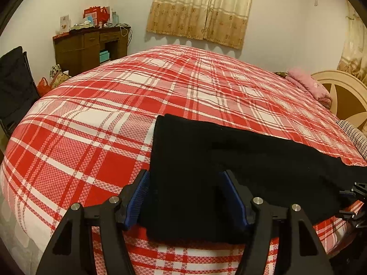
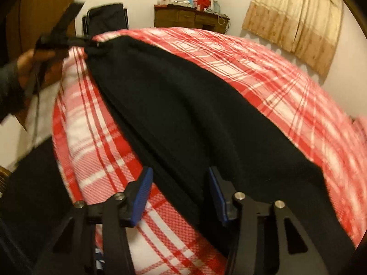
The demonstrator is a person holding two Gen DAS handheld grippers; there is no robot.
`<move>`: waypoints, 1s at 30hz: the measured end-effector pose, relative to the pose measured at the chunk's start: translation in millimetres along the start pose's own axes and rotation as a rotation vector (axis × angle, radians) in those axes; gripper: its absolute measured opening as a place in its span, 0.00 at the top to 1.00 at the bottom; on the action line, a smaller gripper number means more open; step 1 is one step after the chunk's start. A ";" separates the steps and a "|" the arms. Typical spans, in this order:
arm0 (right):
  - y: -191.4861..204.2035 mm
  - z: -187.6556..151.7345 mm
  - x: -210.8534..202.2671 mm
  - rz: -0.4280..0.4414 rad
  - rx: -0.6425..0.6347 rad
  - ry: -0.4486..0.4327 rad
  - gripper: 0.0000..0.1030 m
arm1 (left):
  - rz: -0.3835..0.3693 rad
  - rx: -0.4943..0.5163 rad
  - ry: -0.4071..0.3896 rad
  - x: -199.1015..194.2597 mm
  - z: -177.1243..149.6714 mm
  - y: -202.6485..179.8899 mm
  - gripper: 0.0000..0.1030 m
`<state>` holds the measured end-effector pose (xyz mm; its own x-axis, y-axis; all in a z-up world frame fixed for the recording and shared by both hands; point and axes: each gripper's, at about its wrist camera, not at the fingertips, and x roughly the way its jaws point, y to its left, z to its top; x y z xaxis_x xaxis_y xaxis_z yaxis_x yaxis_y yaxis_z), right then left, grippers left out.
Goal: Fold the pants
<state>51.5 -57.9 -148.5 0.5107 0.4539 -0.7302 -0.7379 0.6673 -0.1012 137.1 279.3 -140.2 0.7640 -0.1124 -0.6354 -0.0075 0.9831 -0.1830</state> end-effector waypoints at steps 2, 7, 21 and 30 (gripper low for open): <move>-4.0 2.6 -2.4 0.014 0.030 -0.011 0.51 | -0.005 -0.006 -0.004 0.5 0.0 0.2 0.34; 10.4 7.2 11.4 -0.060 -0.016 0.011 0.57 | 0.000 -0.001 -0.015 0.8 -3.2 -3.5 0.30; 26.1 5.7 -2.9 -0.009 -0.016 0.012 0.92 | -0.027 -0.063 -0.008 -3.5 -1.1 11.6 0.29; 39.4 -1.3 6.2 -0.005 -0.102 0.046 0.59 | -0.015 -0.037 -0.079 -25.5 1.3 -6.7 0.29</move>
<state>25.1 -29.5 -157.9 0.4958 0.4214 -0.7594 -0.7774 0.6051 -0.1717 118.5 275.7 -121.8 0.8128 -0.1137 -0.5714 -0.0187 0.9752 -0.2207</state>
